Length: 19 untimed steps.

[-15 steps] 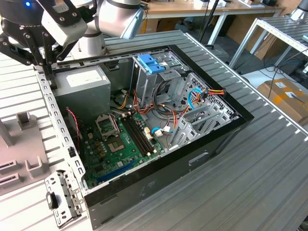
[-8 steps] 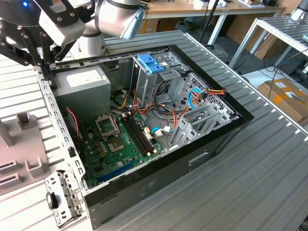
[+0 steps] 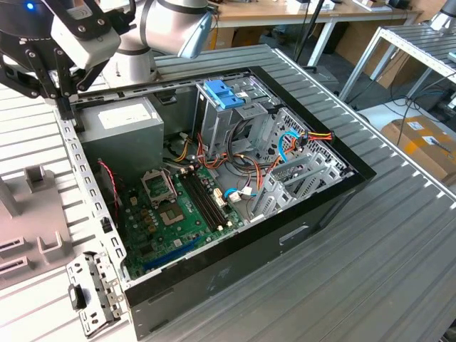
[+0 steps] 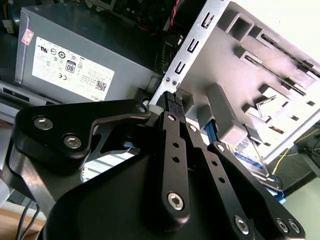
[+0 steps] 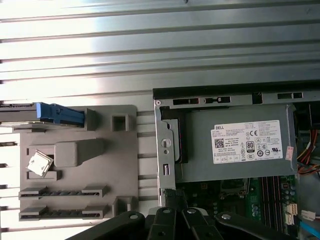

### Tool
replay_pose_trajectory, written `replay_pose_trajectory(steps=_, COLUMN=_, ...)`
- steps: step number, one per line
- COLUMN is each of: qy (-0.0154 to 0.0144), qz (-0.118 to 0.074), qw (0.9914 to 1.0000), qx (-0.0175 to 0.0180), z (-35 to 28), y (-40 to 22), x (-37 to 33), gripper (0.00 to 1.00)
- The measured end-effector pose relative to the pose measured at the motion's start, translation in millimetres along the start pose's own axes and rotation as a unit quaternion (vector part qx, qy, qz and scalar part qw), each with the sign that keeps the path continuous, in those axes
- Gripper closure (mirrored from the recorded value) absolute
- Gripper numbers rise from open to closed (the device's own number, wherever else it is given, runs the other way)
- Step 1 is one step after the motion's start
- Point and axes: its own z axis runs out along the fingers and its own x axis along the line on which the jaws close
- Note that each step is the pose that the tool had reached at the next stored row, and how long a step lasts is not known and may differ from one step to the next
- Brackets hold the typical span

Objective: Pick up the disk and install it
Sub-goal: 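Reach for the disk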

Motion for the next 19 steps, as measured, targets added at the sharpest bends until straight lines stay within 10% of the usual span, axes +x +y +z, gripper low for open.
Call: replay_pose_trajectory(steps=19, qy=0.0, qz=0.0, qw=1.0, qx=0.0, z=-0.3, y=-0.7, x=9.5, gripper=0.89)
